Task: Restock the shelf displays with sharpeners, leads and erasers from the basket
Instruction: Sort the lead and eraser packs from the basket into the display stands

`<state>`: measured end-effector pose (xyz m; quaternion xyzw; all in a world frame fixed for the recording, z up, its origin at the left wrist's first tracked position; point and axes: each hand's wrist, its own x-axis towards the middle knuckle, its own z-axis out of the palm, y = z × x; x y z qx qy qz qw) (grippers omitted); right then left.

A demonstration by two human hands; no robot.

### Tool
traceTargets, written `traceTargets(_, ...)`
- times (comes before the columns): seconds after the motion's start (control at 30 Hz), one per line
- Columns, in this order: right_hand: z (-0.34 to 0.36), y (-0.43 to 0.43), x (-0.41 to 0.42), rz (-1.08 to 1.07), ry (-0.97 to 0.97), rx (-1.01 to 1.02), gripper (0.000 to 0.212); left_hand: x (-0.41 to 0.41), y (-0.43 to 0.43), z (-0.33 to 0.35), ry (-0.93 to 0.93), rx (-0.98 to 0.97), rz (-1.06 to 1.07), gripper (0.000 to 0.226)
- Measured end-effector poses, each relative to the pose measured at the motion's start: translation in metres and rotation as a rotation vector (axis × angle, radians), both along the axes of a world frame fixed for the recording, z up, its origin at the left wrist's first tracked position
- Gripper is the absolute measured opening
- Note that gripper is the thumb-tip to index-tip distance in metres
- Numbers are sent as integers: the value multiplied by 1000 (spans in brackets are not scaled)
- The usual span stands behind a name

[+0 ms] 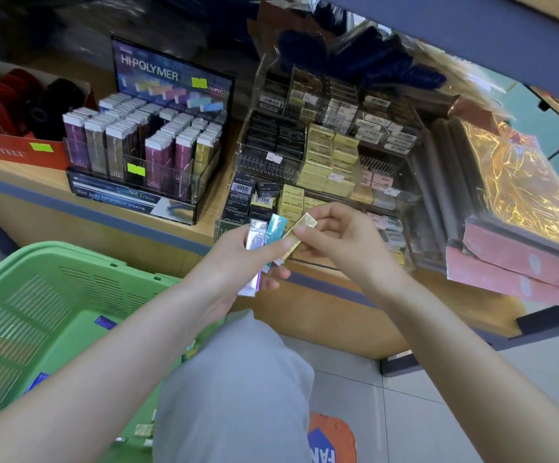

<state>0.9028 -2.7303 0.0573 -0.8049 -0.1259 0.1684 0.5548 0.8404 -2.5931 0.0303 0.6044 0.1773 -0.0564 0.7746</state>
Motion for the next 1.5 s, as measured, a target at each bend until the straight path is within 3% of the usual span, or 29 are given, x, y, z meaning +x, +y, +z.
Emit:
traceTargets(0.1, 5, -4, 0, -73, 117, 162, 18, -1, 3, 1, -7, -18, 53, 12)
traceTargets(0.17, 8, -6, -3, -35, 113, 153, 15, -3, 8, 3, -20, 18, 105, 7)
traceTargets(0.3, 6, 2, -15, 201, -115, -191, 20, -8, 17, 8, -36, 122, 117, 17)
traceTargets(0.4, 5, 15, -25, 303, -285, -326, 23, -14, 23, 14, -62, 150, 72, 19)
traceTargets(0.5, 4, 30, -24, 274, -364, -376, 24, -22, 35, 17, -67, 146, 69, 18)
traceTargets(0.63, 11, 55, -7, 118, -350, -190, 17, -32, 64, 16, -49, 128, 117, 9)
traceTargets(0.73, 19, 84, 14, 39, -449, -140, 15, -38, 88, 13, -27, 156, 164, 5)
traceTargets(1.0, 5, 138, 61, 62, -587, -328, 4, -53, 134, -3, -31, 154, 229, 12)
traceTargets(1.2, 2, 152, 72, 164, -832, -540, 16, -54, 150, -11, -23, 131, 254, 9)
traceTargets(1.4, 1, 160, 77, 212, -686, -560, 12, -51, 151, -15, -16, 55, 262, 7)
traceTargets(1.5, -2, 158, 73, 206, -837, -577, 14, -49, 147, -16, -21, 24, 259, 6)
